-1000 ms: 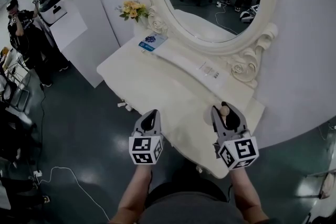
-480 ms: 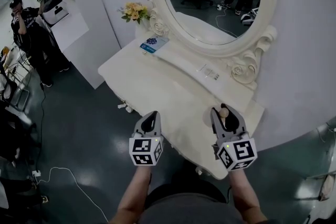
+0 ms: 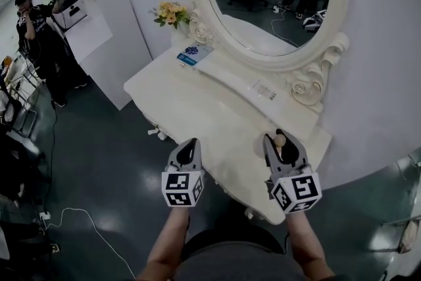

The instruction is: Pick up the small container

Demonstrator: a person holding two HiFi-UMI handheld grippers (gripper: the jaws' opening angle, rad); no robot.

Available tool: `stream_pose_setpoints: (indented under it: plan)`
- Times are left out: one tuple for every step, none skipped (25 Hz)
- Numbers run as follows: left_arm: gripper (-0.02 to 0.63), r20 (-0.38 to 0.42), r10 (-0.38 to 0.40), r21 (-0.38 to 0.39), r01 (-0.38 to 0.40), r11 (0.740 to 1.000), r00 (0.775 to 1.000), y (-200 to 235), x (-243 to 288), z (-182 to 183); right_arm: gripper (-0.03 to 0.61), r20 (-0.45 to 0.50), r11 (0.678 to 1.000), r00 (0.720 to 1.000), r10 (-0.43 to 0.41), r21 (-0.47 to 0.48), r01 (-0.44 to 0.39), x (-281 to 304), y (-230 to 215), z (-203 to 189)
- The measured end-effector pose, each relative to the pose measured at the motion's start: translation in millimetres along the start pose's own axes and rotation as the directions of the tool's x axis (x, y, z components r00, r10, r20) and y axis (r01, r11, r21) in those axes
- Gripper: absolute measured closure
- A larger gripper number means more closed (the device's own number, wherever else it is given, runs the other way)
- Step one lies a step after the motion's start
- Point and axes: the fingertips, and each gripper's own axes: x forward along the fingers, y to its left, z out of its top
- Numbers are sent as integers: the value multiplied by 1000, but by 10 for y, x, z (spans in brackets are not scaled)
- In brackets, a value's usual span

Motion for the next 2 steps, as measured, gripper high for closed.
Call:
stream_pose_setpoints:
  plan:
    - [606,-1,1,-1,-1,1000,1000,5,2,-3,435,-1,1000,1000,1,0,-1,7,3,-1]
    - [606,-2,1,-2,-1,1000,1000,10,4,-5,436,-2,1000,1000,2,0,-2,14,5,-2]
